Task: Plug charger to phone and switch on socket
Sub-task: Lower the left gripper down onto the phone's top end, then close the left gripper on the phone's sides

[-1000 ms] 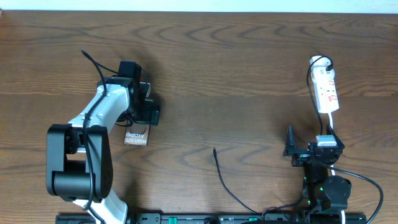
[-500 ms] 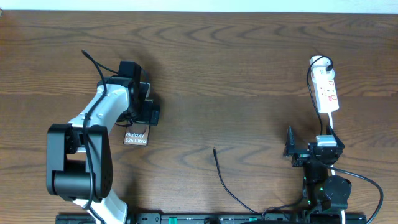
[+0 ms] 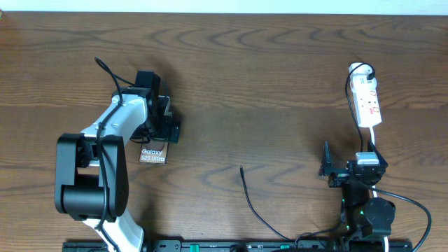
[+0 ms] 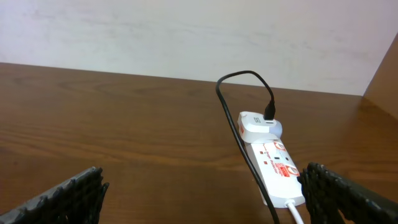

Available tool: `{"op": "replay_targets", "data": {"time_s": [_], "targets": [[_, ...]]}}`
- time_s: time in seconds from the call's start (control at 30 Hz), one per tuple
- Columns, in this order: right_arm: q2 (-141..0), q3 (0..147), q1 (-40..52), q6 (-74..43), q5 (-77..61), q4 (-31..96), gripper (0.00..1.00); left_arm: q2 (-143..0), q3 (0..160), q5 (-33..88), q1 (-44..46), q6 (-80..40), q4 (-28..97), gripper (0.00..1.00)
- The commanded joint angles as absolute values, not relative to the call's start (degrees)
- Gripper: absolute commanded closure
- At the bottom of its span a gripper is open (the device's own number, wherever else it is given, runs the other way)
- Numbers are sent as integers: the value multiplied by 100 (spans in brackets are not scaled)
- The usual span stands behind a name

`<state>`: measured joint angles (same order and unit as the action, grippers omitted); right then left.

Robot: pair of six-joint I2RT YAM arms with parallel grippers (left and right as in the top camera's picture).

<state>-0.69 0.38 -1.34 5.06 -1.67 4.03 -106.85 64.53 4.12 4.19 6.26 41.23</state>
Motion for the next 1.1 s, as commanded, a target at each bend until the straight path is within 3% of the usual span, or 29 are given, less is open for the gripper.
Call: {"op": "replay_targets", "data": {"time_s": [0.0, 1.07], "targets": [[-38, 32, -23, 565, -180, 425, 1, -10750, 6396, 340, 357, 685, 4119, 1], [-38, 32, -23, 565, -180, 425, 1, -10750, 6270, 556, 158, 683, 4136, 1]]}}
